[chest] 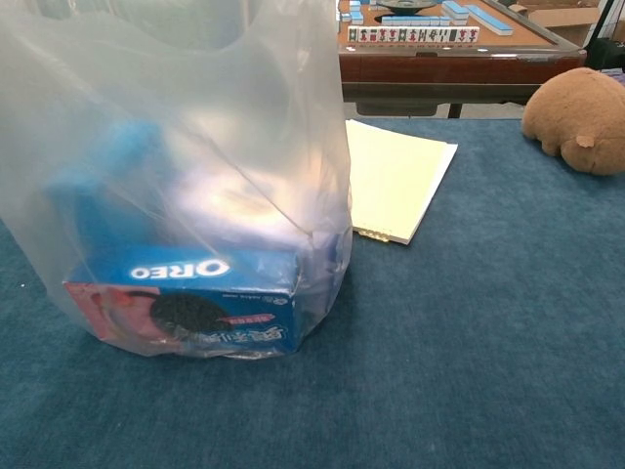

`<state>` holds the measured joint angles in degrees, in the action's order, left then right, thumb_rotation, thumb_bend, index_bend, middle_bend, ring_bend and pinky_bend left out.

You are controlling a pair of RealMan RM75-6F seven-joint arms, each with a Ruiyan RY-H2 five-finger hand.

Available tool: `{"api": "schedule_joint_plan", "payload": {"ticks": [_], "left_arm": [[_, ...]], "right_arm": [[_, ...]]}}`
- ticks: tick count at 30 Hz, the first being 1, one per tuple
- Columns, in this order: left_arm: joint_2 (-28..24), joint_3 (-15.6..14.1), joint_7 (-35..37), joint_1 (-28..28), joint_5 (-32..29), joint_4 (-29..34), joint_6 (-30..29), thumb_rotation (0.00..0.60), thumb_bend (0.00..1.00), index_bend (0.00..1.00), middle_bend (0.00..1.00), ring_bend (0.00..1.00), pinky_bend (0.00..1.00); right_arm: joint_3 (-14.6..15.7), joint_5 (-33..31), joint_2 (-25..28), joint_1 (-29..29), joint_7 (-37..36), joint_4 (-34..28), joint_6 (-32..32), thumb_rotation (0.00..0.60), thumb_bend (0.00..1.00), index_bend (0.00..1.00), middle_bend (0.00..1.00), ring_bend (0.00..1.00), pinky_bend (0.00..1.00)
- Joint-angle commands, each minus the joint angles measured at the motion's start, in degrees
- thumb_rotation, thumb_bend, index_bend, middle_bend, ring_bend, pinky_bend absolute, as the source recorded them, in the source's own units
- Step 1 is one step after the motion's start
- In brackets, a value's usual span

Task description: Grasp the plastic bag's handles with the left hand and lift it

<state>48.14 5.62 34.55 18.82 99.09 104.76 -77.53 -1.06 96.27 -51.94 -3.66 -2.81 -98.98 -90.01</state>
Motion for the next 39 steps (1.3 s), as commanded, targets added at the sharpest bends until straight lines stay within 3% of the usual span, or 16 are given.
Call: {"api": "schedule_joint_plan", "payload": {"ticks": [1,19,39], "left_arm": [[-0.03,-0.14,0.81,1.26,0.79,0.7,0.85,0.051,0.15,0.21,0.09,0.05,0.0],[2.15,-0.08,2.64,6.92,2.38,1.76,2.93,0.048,0.15,0.21,0.09,0.02,0.0],[6.04,0.01,6.71,12.73,4.93,-1.51,2.58,0.051,0.15,0.22,0.09,0.02,0.0]], "right_arm": [[-0.01,-0.11,0.0,-0.04,0.2,-0.16,0.15,0.6,0.15,0.21,0.21,0.12,0.12],[0.21,-0.86,-0.18,-0.14,0.65,-0.37,1.47,0.6,0.15,0.21,0.21,0.12,0.12],[0.39,-1.18,-0.07,-0.19,0.75,-0.77,2.22,0.6,0.15,0.21,0.21,0.12,0.12]]}}
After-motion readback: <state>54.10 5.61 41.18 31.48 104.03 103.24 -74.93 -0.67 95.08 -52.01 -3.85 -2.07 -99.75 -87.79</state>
